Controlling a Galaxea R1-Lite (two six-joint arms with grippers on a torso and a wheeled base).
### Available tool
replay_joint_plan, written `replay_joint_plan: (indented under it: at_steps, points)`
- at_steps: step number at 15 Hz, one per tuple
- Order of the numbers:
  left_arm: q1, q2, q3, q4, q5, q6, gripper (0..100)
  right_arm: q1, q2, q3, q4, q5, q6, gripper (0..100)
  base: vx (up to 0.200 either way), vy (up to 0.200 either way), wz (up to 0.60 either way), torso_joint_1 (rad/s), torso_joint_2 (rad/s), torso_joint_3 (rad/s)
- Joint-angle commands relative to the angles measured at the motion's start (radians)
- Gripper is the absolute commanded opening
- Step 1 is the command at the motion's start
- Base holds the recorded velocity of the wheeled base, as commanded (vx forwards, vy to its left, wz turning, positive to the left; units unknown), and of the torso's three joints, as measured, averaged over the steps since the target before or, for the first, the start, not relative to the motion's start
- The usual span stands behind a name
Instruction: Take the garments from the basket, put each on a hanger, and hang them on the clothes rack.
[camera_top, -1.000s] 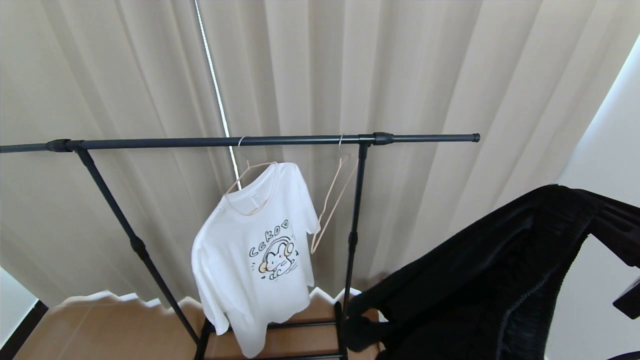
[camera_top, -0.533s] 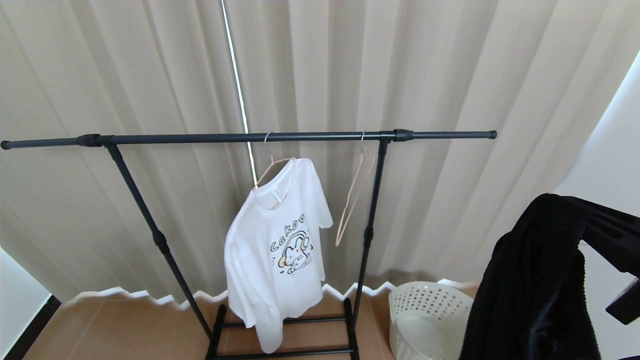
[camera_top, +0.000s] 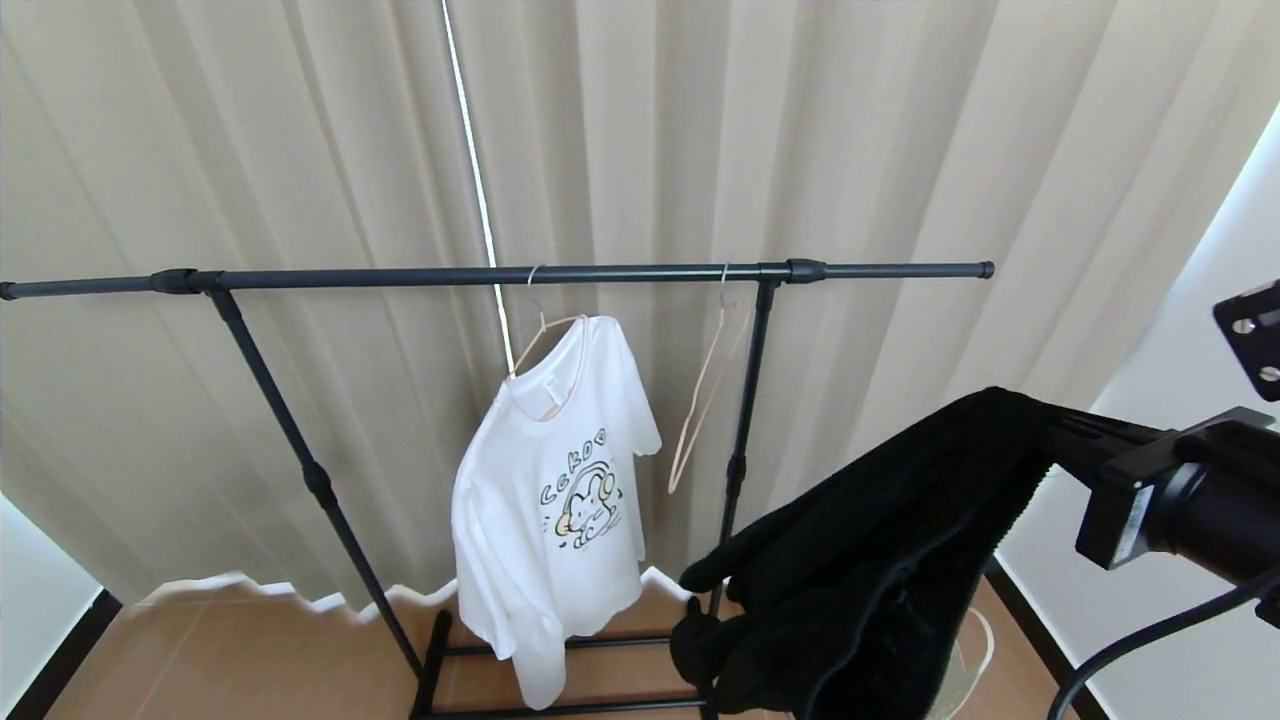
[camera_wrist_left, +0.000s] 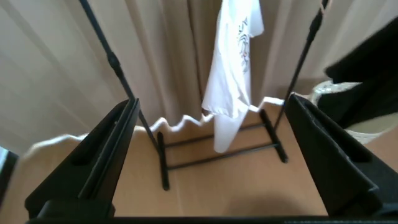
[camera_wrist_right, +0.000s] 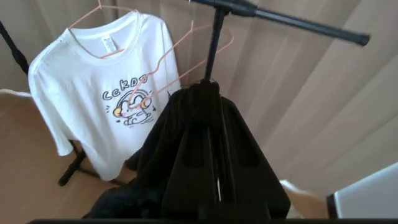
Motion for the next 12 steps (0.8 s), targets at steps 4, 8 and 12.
replay_joint_plan:
  at_steps: [4, 8, 12]
  points:
    - [-0.583, 0.874, -0.467, 0.045, 0.036, -0.374, 100, 0.008, 0.157, -0.307, 0.363, -0.006, 0.349, 0, 0.000, 0.000, 0.00, 0.000, 0.00, 0.000]
    - [-0.727, 1.129, -0.584, 0.041, 0.027, -0.447, 100, 0.075, 0.228, -0.335, 0.347, -0.008, 0.471, 0, 0.000, 0.000, 0.00, 0.000, 0.00, 0.000]
    - [-0.784, 1.249, -0.624, -0.061, 0.030, -0.465, 100, 0.077, 0.274, -0.344, 0.282, -0.011, 0.539, 0, 0.000, 0.000, 0.00, 0.000, 0.00, 0.000]
